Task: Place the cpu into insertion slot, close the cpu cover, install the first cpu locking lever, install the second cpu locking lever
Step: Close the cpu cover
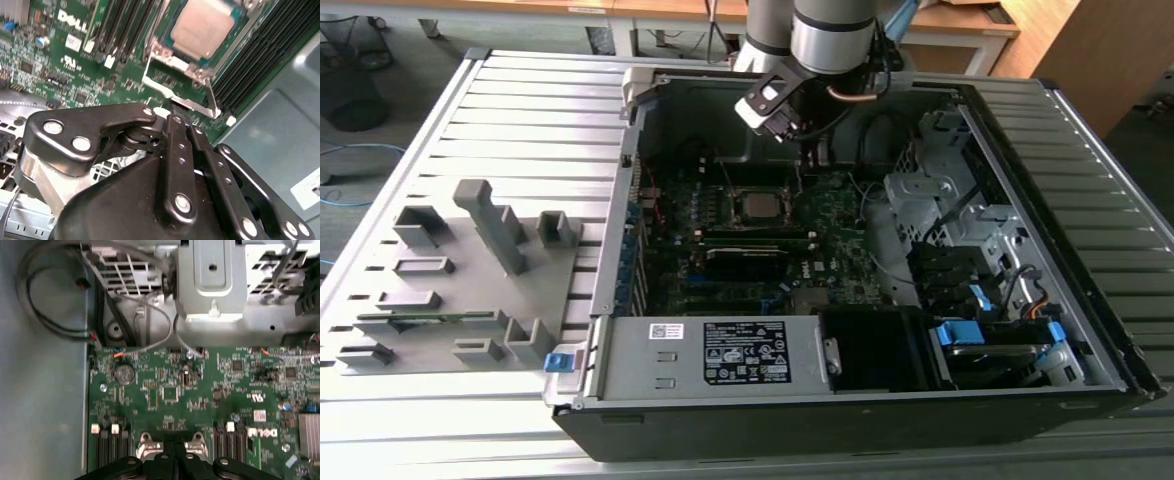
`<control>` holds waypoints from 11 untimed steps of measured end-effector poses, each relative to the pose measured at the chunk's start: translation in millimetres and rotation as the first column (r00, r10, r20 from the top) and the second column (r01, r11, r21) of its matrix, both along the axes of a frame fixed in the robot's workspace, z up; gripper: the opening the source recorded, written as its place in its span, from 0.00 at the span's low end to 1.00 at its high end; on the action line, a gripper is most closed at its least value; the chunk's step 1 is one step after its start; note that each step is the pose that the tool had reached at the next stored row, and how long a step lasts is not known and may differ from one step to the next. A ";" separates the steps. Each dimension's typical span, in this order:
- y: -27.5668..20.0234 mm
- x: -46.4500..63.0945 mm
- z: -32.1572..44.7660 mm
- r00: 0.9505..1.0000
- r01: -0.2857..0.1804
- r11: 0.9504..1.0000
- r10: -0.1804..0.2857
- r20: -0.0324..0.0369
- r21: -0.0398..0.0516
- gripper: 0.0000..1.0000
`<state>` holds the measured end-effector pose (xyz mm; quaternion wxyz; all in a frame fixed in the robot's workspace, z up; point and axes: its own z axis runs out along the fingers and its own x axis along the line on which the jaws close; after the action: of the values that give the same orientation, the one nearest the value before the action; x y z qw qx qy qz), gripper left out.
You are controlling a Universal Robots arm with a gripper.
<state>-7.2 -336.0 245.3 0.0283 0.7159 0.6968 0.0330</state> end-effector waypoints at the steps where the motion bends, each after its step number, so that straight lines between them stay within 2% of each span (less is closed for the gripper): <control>1: 0.0 -2.8 -0.2 1.000 0.000 1.000 0.000 0.001 0.000 0.11; 6: 0.0 -12.3 -0.7 1.000 0.000 1.000 0.000 0.005 0.000 0.11; 11: 0.0 -13.8 -0.9 1.000 0.000 1.000 0.000 0.005 0.000 0.11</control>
<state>-21.0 -336.0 244.4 0.0303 0.7158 0.6967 0.0349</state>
